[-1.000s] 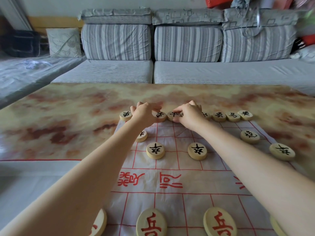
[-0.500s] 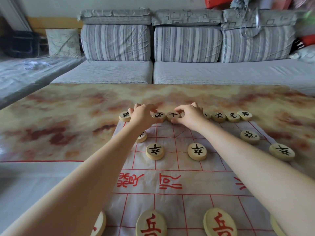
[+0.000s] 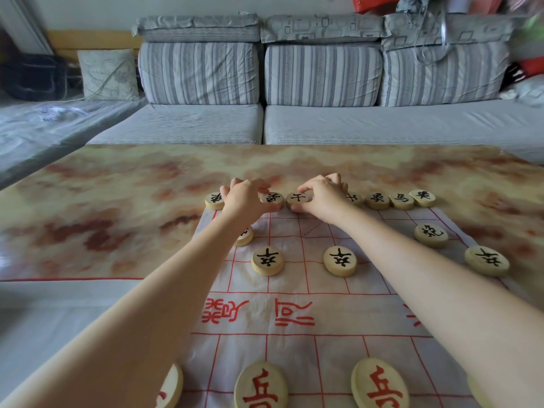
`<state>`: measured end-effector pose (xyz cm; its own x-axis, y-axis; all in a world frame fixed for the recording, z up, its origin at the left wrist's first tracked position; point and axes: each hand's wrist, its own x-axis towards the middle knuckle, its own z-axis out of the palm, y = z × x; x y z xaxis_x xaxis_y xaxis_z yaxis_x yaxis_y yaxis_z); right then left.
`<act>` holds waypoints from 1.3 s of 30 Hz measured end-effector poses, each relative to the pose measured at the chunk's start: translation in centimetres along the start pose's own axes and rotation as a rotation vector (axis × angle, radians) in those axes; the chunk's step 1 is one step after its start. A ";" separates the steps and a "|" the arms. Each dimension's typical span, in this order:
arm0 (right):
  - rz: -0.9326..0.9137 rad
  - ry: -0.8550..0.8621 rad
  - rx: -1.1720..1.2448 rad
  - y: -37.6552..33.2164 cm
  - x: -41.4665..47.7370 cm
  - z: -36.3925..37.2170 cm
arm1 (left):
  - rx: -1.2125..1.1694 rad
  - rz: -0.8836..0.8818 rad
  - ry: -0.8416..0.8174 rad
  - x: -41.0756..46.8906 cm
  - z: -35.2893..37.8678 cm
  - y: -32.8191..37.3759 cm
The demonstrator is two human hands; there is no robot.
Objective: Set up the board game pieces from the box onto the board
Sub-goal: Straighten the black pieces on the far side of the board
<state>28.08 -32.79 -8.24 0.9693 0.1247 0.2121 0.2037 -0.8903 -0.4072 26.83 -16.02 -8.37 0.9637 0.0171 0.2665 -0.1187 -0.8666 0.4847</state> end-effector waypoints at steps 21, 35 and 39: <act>0.172 -0.112 0.103 6.8 -2.1 -6.4 | 0.001 0.128 -0.042 0.3 1.2 5.2; 0.069 0.109 -0.044 7.3 -1.7 -4.8 | 0.054 0.221 -0.099 1.7 4.3 7.8; 0.049 0.111 0.047 7.4 -1.7 -4.4 | 0.090 0.216 -0.074 1.8 4.7 7.7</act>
<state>27.31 -41.54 -7.71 0.9574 0.0298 0.2871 0.1651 -0.8725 -0.4598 28.73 -25.04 -8.07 0.9334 -0.2075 0.2928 -0.3058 -0.8869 0.3462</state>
